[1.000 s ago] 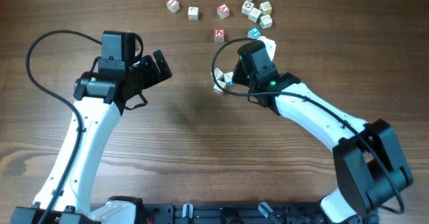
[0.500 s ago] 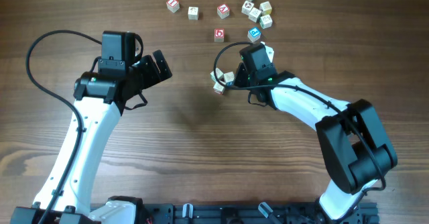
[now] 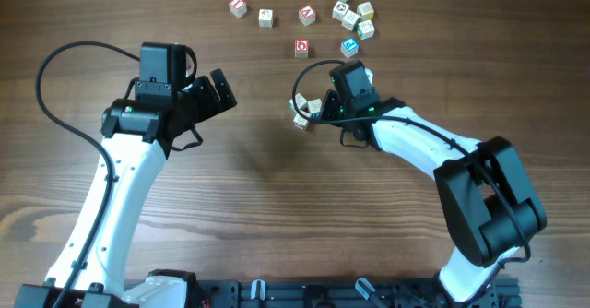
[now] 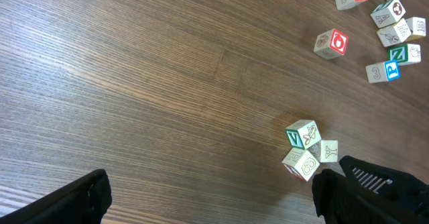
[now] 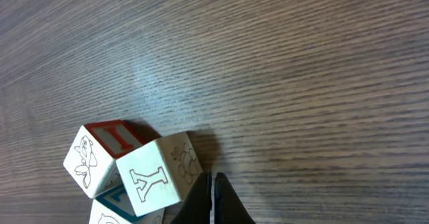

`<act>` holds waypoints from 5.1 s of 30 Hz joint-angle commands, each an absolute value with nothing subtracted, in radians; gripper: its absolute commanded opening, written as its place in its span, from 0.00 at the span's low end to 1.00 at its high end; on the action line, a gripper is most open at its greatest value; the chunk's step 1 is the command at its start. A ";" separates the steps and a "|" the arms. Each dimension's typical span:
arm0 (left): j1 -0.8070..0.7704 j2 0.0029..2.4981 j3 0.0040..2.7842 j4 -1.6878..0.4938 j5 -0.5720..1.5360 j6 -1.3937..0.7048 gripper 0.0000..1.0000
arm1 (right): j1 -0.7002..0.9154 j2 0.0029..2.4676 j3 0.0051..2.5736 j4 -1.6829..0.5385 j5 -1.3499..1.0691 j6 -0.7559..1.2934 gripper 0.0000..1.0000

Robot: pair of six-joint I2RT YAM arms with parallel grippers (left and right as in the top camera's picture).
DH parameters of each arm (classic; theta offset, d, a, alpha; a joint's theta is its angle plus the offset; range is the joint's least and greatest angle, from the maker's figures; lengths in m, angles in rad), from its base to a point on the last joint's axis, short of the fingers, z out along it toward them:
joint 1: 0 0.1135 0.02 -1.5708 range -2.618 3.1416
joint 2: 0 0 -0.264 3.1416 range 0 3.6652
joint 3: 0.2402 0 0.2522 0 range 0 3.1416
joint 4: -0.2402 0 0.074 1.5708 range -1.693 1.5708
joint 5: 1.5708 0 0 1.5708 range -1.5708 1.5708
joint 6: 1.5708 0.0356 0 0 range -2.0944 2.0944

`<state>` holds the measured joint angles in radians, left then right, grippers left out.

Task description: Form a circle

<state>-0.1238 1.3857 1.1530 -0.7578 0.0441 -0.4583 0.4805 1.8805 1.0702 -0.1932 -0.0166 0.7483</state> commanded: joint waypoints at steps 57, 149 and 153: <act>-0.119 1.391 1.159 -0.756 0.052 -0.464 1.00 | 0.479 1.895 1.078 -0.162 -0.046 0.736 0.05; -0.118 1.391 1.159 -0.756 0.052 -0.464 1.00 | 0.615 2.169 1.581 -0.399 -0.036 0.868 0.05; -0.118 1.391 1.159 -0.756 0.052 -0.464 1.00 | 0.615 2.169 1.581 -0.422 -0.018 0.868 0.05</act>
